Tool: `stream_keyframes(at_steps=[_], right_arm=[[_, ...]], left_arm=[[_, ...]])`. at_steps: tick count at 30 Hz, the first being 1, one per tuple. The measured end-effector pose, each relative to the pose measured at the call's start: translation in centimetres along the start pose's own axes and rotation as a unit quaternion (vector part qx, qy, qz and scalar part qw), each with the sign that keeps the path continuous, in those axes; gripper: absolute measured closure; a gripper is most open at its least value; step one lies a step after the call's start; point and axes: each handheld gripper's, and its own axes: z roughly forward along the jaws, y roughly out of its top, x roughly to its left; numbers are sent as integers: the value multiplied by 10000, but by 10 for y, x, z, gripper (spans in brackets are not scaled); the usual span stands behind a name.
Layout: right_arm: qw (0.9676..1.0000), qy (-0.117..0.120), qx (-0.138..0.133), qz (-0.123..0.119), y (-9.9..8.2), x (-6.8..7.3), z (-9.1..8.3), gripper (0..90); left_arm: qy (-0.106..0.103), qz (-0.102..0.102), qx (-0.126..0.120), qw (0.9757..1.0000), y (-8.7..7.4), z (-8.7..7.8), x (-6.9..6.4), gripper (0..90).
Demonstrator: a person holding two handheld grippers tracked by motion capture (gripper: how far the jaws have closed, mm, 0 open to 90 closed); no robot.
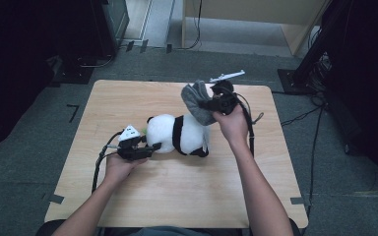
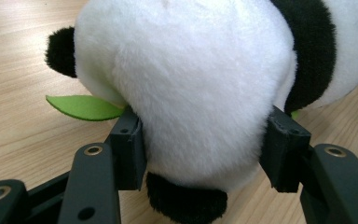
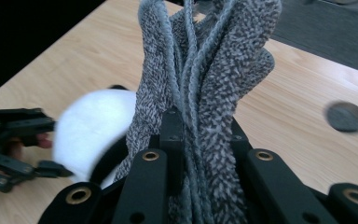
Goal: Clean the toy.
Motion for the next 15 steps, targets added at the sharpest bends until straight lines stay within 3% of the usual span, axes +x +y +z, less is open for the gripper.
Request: stream_keyframes(at_steps=[7,15], right_arm=[[9989,346,146,-270,16,40,36,773],[9959,712,312,-467,20,78,71,773]], left_arm=[[-3,6,-12,10000,0,0,0,419],[1,6,-7,10000,0,0,0,418]])
